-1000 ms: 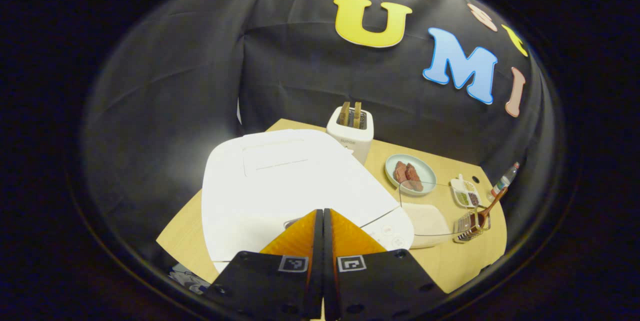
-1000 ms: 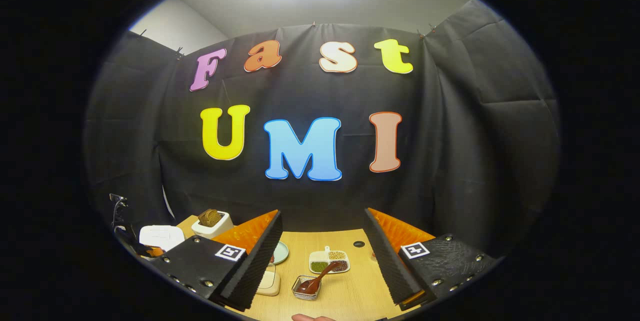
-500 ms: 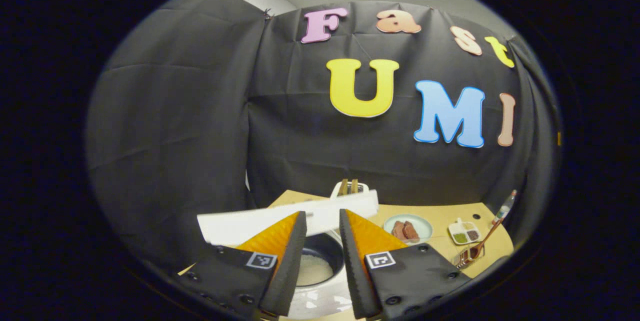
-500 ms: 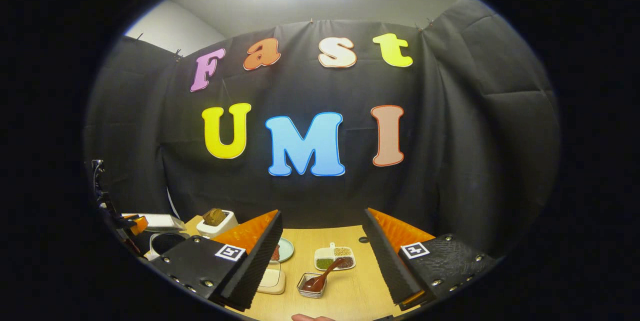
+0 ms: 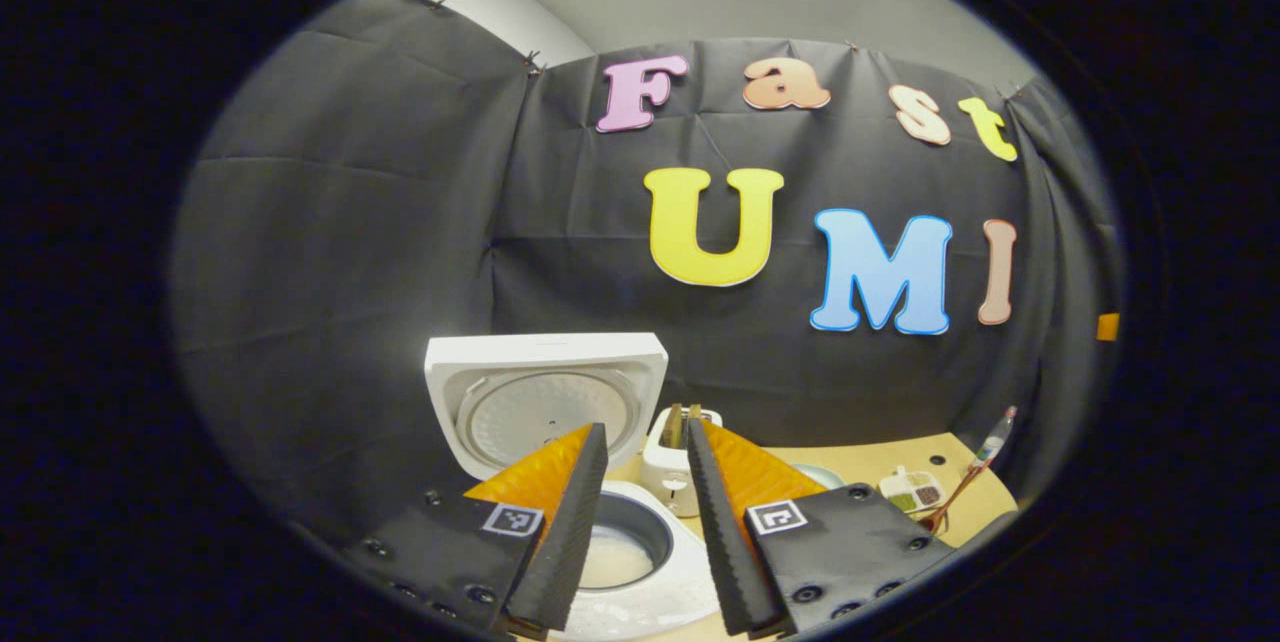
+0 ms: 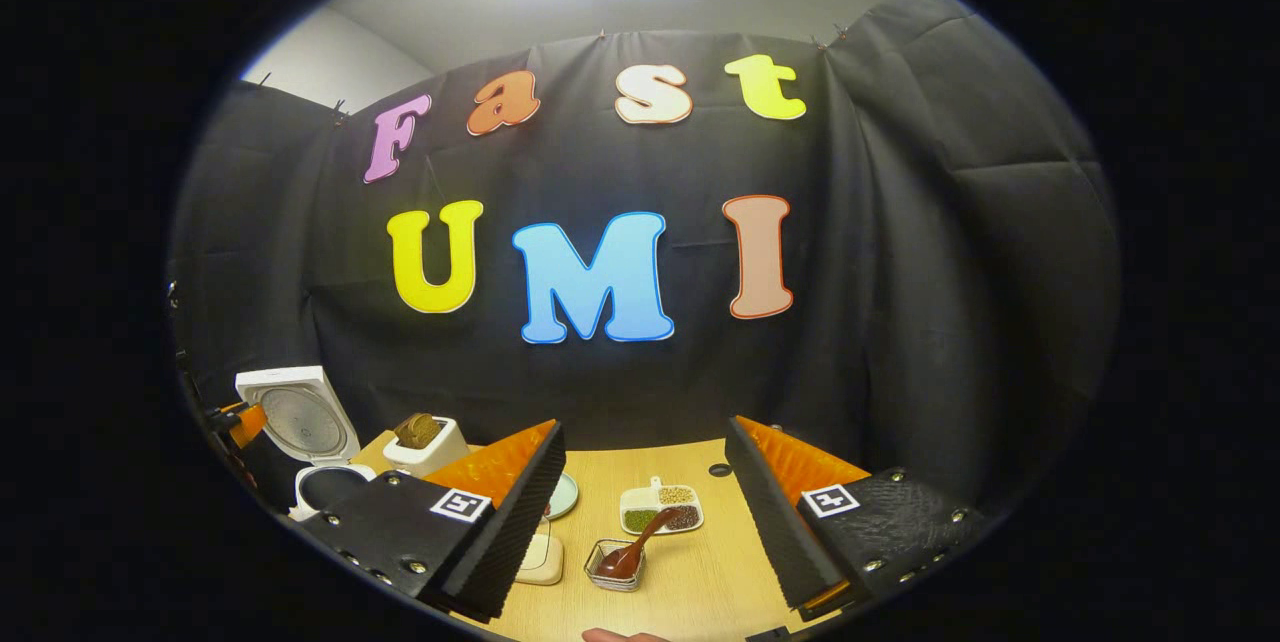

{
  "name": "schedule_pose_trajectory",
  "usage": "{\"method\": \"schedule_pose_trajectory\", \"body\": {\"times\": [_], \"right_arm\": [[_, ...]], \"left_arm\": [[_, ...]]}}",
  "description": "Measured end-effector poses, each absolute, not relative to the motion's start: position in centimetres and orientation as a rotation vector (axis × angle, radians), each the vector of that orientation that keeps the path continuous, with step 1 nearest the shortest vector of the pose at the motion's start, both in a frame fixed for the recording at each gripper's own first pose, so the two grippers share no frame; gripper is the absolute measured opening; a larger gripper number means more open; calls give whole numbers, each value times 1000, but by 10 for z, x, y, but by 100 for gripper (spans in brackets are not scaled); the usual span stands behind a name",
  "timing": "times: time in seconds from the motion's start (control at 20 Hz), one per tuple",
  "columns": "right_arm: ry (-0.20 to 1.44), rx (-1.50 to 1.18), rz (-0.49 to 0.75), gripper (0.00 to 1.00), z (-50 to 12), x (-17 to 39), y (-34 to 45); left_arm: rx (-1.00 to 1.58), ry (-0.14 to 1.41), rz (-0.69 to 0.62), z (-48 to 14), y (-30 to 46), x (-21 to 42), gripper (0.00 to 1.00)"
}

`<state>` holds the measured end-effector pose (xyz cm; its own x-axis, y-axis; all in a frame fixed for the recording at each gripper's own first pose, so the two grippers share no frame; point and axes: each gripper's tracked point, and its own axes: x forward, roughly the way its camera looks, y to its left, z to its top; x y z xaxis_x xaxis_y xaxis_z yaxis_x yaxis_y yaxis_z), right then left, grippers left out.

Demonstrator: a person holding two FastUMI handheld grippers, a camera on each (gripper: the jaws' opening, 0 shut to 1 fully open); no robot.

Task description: Close the left gripper, press the button to open the rice cooker; take a wooden spoon from the chopstick holder with the right hand, scoop a spoonful of rice and pour it into the rice cooker, then put the wooden spoon back into the chopstick holder.

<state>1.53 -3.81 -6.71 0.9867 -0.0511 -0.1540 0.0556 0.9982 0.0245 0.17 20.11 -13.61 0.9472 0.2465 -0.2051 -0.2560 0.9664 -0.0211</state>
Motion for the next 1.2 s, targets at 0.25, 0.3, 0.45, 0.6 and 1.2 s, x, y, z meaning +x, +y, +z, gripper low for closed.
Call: {"method": "schedule_pose_trajectory", "body": {"times": [0.25, 0.3, 0.45, 0.6, 1.2], "right_arm": [[178, 41, -57, 98, -90, 27, -50], [181, 39, -54, 98, -96, 30, -52], [208, 34, -36, 98, -125, 44, -60], [269, 58, -54, 98, -160, 58, -76], [439, 74, -36, 98, -276, 127, -90]], "left_arm": [[-46, 162, 229, -121, 186, 0, 79], [-45, 149, 227, -115, 183, -5, 95], [-41, 109, 207, -99, 172, -8, 98], [-26, 101, 199, -91, 166, -17, 95], [-10, 137, 204, -94, 138, -24, 96]]}}
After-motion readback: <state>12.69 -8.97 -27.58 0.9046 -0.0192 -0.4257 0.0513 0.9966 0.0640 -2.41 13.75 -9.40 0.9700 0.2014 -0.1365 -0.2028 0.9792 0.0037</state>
